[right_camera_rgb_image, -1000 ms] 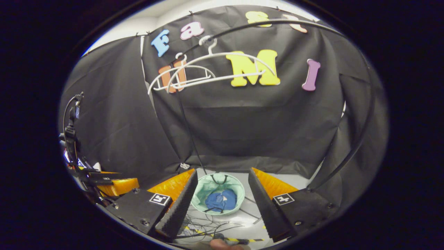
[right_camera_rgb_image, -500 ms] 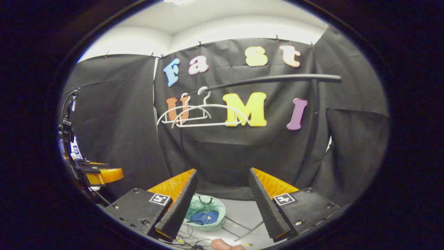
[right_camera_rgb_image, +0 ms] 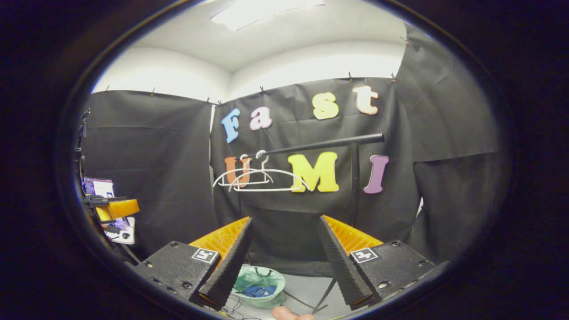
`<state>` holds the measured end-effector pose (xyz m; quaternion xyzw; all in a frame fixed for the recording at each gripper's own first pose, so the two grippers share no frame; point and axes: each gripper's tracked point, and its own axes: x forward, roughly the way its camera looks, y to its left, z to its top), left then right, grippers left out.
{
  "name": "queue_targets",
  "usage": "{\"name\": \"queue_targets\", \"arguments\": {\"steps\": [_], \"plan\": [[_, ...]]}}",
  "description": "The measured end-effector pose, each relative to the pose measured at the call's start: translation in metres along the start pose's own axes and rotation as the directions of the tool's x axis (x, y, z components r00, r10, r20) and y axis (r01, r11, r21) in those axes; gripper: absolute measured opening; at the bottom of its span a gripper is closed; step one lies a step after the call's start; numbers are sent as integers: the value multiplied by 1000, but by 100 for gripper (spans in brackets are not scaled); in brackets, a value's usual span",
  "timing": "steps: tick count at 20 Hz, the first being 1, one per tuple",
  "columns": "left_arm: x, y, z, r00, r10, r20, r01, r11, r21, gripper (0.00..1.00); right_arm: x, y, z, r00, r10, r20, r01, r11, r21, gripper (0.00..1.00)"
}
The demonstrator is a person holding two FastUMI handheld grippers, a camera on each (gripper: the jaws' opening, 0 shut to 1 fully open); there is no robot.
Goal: Grasp the clothes on the hanger with both hands and then place them into the laundry hamper below.
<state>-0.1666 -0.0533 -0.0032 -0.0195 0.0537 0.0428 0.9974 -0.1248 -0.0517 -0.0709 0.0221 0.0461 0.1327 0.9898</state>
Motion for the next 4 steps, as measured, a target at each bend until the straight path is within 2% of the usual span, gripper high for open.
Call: {"name": "queue_targets", "arguments": {"steps": [4], "plan": [[-17, 8, 9, 996, 0, 85, 3, 1000, -29, 92, -15, -3, 11, 998, -6, 67, 6, 1000, 0, 93]]}}
